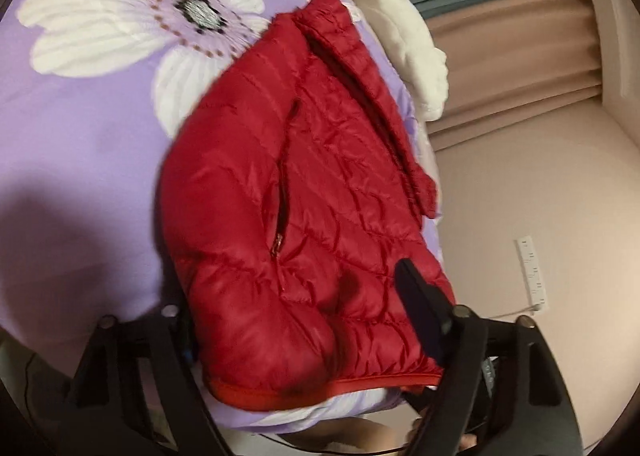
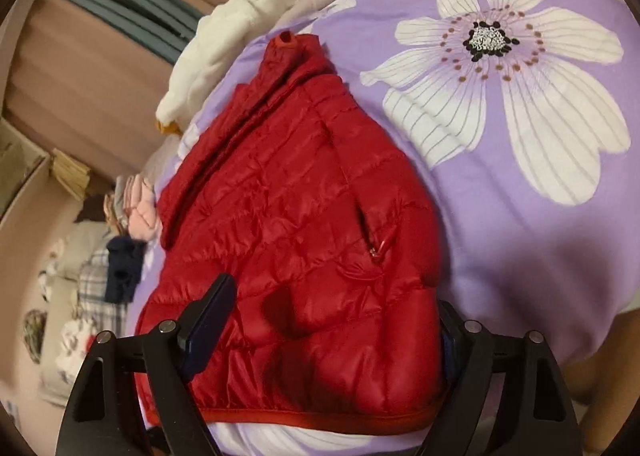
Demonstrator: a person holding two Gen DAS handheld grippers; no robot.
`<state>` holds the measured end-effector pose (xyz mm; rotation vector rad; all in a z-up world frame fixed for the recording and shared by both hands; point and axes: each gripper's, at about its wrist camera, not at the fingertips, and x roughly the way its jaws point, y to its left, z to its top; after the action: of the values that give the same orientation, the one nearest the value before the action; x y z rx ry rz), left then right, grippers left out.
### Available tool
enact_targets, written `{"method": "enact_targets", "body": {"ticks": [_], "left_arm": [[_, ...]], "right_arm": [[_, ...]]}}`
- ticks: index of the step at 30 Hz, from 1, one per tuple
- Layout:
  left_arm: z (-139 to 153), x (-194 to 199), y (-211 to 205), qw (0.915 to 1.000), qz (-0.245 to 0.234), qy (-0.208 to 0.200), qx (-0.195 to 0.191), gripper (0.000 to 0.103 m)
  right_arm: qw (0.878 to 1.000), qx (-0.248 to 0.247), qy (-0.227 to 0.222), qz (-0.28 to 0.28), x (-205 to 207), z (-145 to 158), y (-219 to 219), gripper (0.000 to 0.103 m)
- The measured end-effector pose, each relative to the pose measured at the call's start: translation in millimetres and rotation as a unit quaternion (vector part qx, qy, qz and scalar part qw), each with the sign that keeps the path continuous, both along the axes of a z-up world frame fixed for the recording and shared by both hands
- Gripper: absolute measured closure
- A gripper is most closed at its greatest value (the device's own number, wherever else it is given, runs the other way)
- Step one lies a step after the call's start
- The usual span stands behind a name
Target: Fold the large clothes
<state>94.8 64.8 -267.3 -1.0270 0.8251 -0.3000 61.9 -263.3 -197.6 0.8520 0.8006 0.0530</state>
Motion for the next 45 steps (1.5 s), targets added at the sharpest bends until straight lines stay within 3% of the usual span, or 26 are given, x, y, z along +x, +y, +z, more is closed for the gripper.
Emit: {"method": "enact_targets", "body": {"ticks": [2,5,6,7,9,10,13,18,21,27,33,39,45], "left_arm": [[-3,7,-7,0.9998,-0.014,0.007,-0.012,0.042],[-2,10,-7,0.9998,-0.013,0.016,-0.005,0.058],[0,11,-4,0.9998,-0.008,0.018,0.005,0.065],[1,12,-1,0.9995,-0.001,0.023,0.024,0.068],[4,15,-1,0.9969,0.013,0.03,0.071,0.078],[7,15,-1,0.9954,0.018,0.026,0.09,0.079],[30,9,-3,0.9827,0.048,0.002,0.179,0.087],[86,-8,-10,0.9667,0.064,-0.08,0.234,0.09],[118,-24,-8,0.957,0.076,-0.126,0.25,0.09],[159,-35,1,0.9497,0.08,-0.165,0.254,0.09],[176,-49,-8,0.9329,0.093,-0.175,0.301,0.09],[182,-59,-5,0.9273,0.103,-0.191,0.305,0.09],[197,-68,-11,0.9138,0.111,-0.217,0.325,0.09]], "right_arm": [[0.999,0.034,-0.009,-0.003,0,-2,-1,0.017],[0.991,0.135,-0.02,-0.001,0,-9,-7,0.019],[0.987,0.157,-0.03,0.001,0,-9,-9,0.031],[0.987,0.155,-0.045,0.0,0,-7,-10,0.053],[0.994,0.102,-0.042,-0.005,0,-1,-7,0.081],[0.998,0.061,-0.019,-0.011,3,0,-6,0.083],[0.998,0.053,-0.026,-0.019,-1,2,-11,0.086],[0.995,-0.013,-0.093,-0.025,-18,56,-14,0.087],[0.989,-0.017,-0.146,-0.017,-23,89,-12,0.087],[0.978,-0.035,-0.205,-0.016,-48,129,-12,0.087],[0.973,-0.086,-0.215,-0.025,-51,147,-3,0.087],[0.969,-0.092,-0.227,-0.028,-55,154,-6,0.087],[0.962,-0.12,-0.243,-0.038,-60,163,-6,0.087]]}}
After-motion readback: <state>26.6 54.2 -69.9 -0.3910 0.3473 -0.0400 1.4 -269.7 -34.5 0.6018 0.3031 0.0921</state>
